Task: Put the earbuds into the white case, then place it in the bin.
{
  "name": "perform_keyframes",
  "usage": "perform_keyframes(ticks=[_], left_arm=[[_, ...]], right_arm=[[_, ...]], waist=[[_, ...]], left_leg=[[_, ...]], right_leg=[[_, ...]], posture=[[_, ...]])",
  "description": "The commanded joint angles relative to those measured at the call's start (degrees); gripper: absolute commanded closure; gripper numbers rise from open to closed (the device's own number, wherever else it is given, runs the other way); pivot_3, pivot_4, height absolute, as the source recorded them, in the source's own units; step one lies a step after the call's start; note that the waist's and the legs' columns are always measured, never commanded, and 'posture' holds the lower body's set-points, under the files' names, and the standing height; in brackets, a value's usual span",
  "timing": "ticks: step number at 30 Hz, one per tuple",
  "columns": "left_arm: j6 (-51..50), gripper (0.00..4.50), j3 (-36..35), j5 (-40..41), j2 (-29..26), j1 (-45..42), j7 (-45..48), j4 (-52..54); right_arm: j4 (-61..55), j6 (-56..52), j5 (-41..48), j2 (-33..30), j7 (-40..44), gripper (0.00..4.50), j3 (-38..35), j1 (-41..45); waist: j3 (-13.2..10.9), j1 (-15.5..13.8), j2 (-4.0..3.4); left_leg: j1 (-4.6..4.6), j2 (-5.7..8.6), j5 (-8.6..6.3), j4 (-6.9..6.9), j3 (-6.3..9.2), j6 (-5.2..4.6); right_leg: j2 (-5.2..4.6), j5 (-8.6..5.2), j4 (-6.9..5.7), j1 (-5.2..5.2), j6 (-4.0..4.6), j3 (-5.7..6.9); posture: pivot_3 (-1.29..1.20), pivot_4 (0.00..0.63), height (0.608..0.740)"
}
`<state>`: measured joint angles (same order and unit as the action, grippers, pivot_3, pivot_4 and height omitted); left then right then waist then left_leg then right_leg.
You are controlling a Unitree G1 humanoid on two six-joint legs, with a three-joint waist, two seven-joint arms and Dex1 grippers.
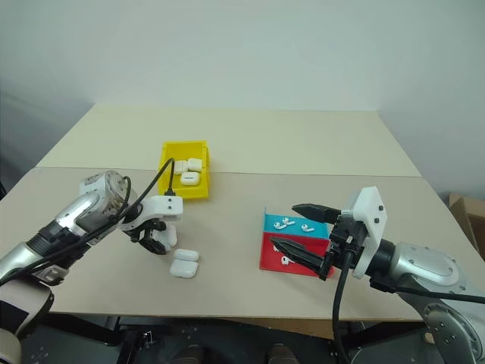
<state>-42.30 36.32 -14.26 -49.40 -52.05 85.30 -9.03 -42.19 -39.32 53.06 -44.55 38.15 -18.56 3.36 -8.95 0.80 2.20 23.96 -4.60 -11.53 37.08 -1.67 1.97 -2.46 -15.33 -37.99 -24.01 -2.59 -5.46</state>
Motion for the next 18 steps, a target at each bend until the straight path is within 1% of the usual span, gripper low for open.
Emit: perform_keyframes(ticks=[1, 3, 5, 6, 9, 10, 12, 13, 15, 17, 18], left_arm=[[1.04, 1.69, -2.22, 1.04, -1.18, 1.55, 0.45, 1.75], [2.61, 1.69, -6.00, 2.59, -1.90, 3.62, -1.67, 2.96], [8.68, 1.69, -13.32, 6.80, -2.60, 7.76, -4.64, 4.90], [9.81, 1.69, -16.34, 9.03, -2.95, 9.06, -4.65, 5.60], [12.20, 1.69, -27.28, 17.40, -3.75, 12.95, -4.55, 8.25], [12.45, 1.69, -29.97, 19.32, -4.17, 13.97, -4.85, 9.13], [11.36, 1.69, -33.12, 21.63, -4.58, 15.38, -6.05, 11.38], [12.59, 1.69, -36.56, 24.00, -2.53, 16.99, -8.58, 13.60], [13.69, 1.69, -41.29, 27.98, 1.33, 19.23, -12.72, 17.09], [13.29, 1.69, -46.00, 34.41, 7.34, 21.40, -16.38, 21.32], [13.22, 1.69, -47.39, 36.58, 9.41, 22.22, -17.69, 22.89]], right_arm=[[-1.86, 1.24, 0.97, -0.36, -0.26, 0.00, -1.43, -0.32], [-1.85, 1.28, 0.98, -0.38, -0.17, 0.00, -1.42, -0.41], [-1.59, 1.37, 0.89, -0.55, 0.22, 0.00, -1.51, -0.43], [-1.30, 1.38, 0.89, -0.66, 0.42, 0.00, -1.62, -0.33], [0.07, 1.46, 0.68, -1.27, 1.50, 0.00, -1.90, 0.45], [0.57, 1.47, 0.59, -1.49, 1.85, 0.00, -1.84, 0.85], [2.03, 1.86, 0.02, -2.22, 3.36, 0.00, -1.77, 1.61], [3.08, 1.72, -0.57, -2.88, 3.83, 0.00, -1.05, 3.03], [4.75, 1.91, -2.25, -4.04, 4.76, 0.00, 0.11, 4.96], [6.90, 2.62, -7.15, -6.58, 5.85, 0.00, 3.22, 8.13], [7.76, 3.01, -8.96, -7.44, 6.35, 0.00, 4.25, 9.14]], waist=[[0.00, 0.03, 0.00], [0.00, 0.20, 0.00], [0.00, 0.30, 0.00], [0.00, 0.36, 0.00], [-0.01, 0.12, 0.01], [-0.01, 0.07, 0.01], [-0.01, -0.10, 0.01], [0.00, -0.14, 0.00], [0.05, -0.19, -0.08], [0.05, -0.21, -0.08], [0.04, -0.16, -0.08]], left_leg=[[0.01, 0.00, 0.00, -0.01, 0.00, 0.00], [0.02, 0.00, 0.00, -0.01, 0.00, 0.00], [0.03, -0.01, 0.00, -0.01, 0.00, 0.00], [0.04, -0.02, 0.00, -0.02, 0.00, -0.01], [0.11, -0.04, 0.00, 0.00, 0.00, 0.00], [0.12, -0.04, 0.00, 0.02, 0.01, 0.00], [0.11, -0.03, 0.00, 0.05, 0.00, 0.00], [0.10, -0.03, 0.00, 0.05, 0.00, 0.00], [0.06, -0.02, 0.00, 0.05, -0.04, 0.00], [0.06, -0.02, 0.00, 0.09, 0.00, 0.00], [0.05, -0.01, 0.00, 0.11, -0.01, 0.00]], right_leg=[[0.00, 0.00, 0.00, -0.01, 0.00, 0.00], [0.00, 0.00, 0.01, -0.02, 0.00, -0.01], [0.00, 0.00, 0.01, -0.04, 0.00, -0.01], [0.00, 0.00, 0.01, -0.05, 0.00, -0.01], [0.00, 0.00, -0.01, -0.11, 0.01, 0.03], [0.00, 0.00, -0.01, -0.11, 0.01, 0.03], [-0.01, 0.00, 0.00, -0.07, 0.01, 0.04], [-0.01, 0.00, 0.01, -0.06, 0.00, 0.04], [-0.05, 0.00, 0.03, -0.01, 0.00, 0.01], [-0.06, 0.00, 0.03, 0.03, 0.00, 0.07], [-0.05, 0.00, 0.00, 0.04, 0.00, 0.05]], posture=[[0.00, 0.150, 0.740], [0.00, 0.150, 0.740], [0.00, 0.150, 0.740], [0.00, 0.150, 0.740], [0.00, 0.150, 0.740], [0.00, 0.150, 0.740], [0.00, 0.150, 0.740], [0.00, 0.150, 0.740], [0.00, 0.150, 0.740], [0.00, 0.150, 0.740], [0.00, 0.150, 0.740]])
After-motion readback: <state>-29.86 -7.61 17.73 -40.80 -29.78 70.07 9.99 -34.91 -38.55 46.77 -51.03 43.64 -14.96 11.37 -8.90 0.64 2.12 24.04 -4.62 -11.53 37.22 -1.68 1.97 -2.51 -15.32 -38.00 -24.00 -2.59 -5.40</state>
